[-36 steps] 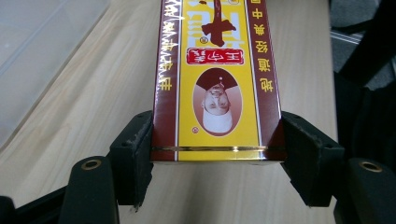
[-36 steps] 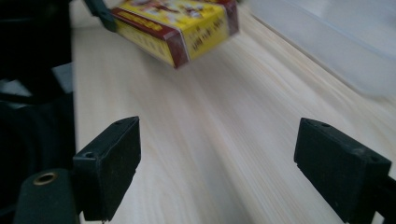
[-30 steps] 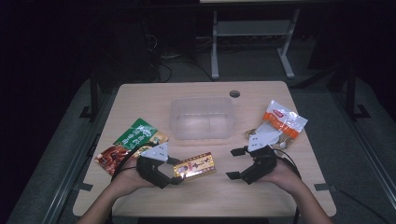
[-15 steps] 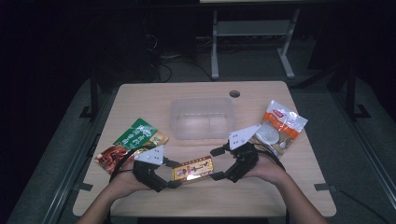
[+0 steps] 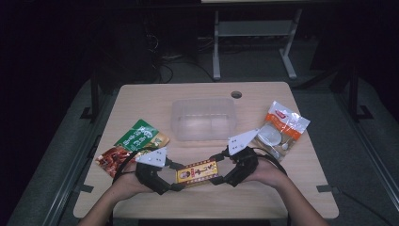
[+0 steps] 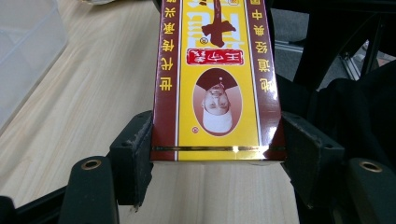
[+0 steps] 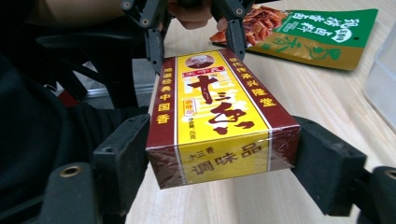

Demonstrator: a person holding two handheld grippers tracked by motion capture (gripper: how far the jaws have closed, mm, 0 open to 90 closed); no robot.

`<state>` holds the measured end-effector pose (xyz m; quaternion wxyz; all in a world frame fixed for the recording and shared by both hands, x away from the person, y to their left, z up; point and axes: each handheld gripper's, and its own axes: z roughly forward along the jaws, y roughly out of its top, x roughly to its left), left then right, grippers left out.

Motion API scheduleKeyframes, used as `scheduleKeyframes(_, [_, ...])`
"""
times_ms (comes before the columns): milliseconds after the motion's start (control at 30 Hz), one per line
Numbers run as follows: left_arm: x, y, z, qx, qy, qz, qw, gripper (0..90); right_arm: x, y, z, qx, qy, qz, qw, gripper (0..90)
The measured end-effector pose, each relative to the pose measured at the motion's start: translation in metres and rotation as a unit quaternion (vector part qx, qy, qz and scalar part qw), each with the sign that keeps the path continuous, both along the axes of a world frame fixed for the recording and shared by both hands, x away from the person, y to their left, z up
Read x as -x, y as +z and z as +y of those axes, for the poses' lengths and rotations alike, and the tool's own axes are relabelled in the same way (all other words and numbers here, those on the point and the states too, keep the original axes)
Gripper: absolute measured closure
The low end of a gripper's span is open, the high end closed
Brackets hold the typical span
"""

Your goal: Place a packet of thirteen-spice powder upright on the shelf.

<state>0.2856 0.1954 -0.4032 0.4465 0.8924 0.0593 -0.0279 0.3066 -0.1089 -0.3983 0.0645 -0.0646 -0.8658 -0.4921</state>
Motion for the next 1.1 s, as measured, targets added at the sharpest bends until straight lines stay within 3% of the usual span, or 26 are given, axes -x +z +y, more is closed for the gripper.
scheduleKeyframes(400, [-0.001,-0.002,0.001,0.012,-0.011,0.013,0.9998,32.3,0.002,0.003,-0.002,-0.011,0.009,-0.004,0.9999,28.8])
scheduleKeyframes(500, [-0.003,-0.003,0.001,0.017,-0.016,0.019,0.9995,32.3,0.003,0.006,-0.003,-0.025,0.007,-0.004,0.9997,29.5])
scheduleKeyframes(667, [-0.004,-0.007,-0.003,0.010,-0.019,0.026,0.9994,32.3,0.005,0.007,-0.003,-0.029,0.006,-0.004,0.9996,30.3])
scheduleKeyframes(800, [-0.004,-0.010,-0.007,0.002,-0.020,0.036,0.9991,32.2,0.005,0.008,-0.002,-0.030,0.007,-0.017,0.9994,30.9])
scheduleKeyframes(1100, [-0.005,-0.013,-0.009,-0.004,-0.023,0.031,0.9992,31.5,0.007,0.009,-0.002,-0.023,0.006,-0.020,0.9995,31.8])
